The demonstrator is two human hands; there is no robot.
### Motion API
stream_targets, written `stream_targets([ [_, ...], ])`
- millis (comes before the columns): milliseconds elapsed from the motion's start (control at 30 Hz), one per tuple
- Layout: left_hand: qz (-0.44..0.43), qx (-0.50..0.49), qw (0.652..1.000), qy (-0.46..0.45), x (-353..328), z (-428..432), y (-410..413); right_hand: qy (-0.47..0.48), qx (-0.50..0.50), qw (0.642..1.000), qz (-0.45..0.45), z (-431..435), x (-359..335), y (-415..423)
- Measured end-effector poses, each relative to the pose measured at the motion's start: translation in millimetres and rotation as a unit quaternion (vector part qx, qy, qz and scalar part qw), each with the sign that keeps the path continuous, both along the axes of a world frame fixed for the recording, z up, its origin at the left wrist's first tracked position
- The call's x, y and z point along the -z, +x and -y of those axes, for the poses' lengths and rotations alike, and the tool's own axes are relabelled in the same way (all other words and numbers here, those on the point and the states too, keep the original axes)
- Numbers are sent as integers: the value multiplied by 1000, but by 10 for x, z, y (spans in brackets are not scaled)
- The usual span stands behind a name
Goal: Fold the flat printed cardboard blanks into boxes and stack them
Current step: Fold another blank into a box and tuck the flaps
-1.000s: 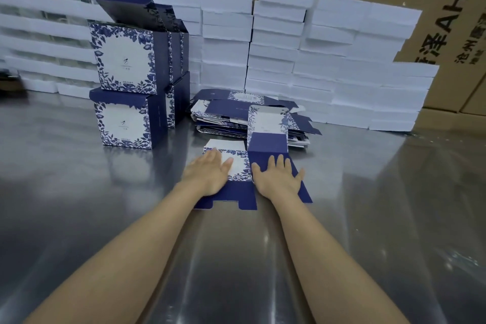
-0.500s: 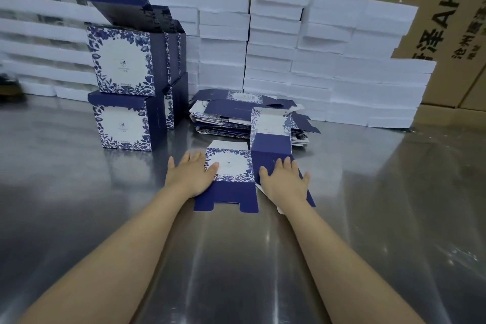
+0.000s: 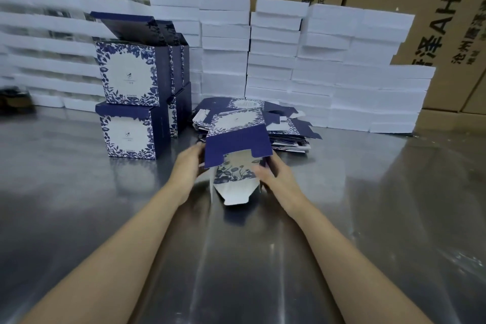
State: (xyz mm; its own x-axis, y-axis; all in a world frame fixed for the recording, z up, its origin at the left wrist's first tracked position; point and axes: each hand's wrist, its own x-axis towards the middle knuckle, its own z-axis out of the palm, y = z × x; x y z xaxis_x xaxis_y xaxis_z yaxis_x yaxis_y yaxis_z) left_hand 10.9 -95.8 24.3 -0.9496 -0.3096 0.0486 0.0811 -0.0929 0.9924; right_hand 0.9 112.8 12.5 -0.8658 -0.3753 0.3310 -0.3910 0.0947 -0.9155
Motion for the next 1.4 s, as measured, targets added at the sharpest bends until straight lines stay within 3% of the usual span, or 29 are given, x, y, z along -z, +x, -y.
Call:
stream_targets([
  [133, -38, 49, 989, -136, 107, 18, 10, -11, 31, 999, -26, 42, 28, 27],
  [233, -34, 211, 943, -254, 137, 25, 56, -59, 105, 991, -51, 68, 3, 41],
  [333, -31, 319, 913, -253, 166, -72, 79, -95, 175, 975, -93, 53, -30, 20],
  [433, -56, 269, 932, -237, 197, -147, 62, -125, 210, 966, -85, 10, -26, -17],
  [500, -85, 198, 948, -234, 202, -145, 72, -156, 220, 962, -35, -1, -15, -25],
  [567, -93, 137, 970, -178, 195, -126, 50, -191, 219, 957, 27, -13, -34, -46],
  [633, -78, 66, 993, -56, 175, -127, 4, -244, 196, 948, 59, -42, -57, -74],
  [733, -104, -16, 994, 27, 101, -128, -32, -317, 183, 927, 86, -105, -84, -108],
  [900, -105, 5, 986, 129, 105, -78, -50, -387, 116, 902, 150, -175, -87, -145],
  [1100, -61, 13, 977, 204, 114, -48, -61, -351, 76, 910, 206, -154, -93, -133],
  [1167, -54, 7, 973, 224, 115, -32, -75, -323, 113, 924, 170, -124, -82, -134],
  [1233, -54, -4, 971, 233, 111, -21, -76, -256, 202, 942, 78, -77, -59, -126],
  [1300, -56, -18, 969, 241, 107, -10, -72, -201, 289, 935, -39, -61, -34, -114],
  [1400, -59, -20, 973, 224, 91, -10, -61, -111, 315, 922, -195, -97, -34, -85],
])
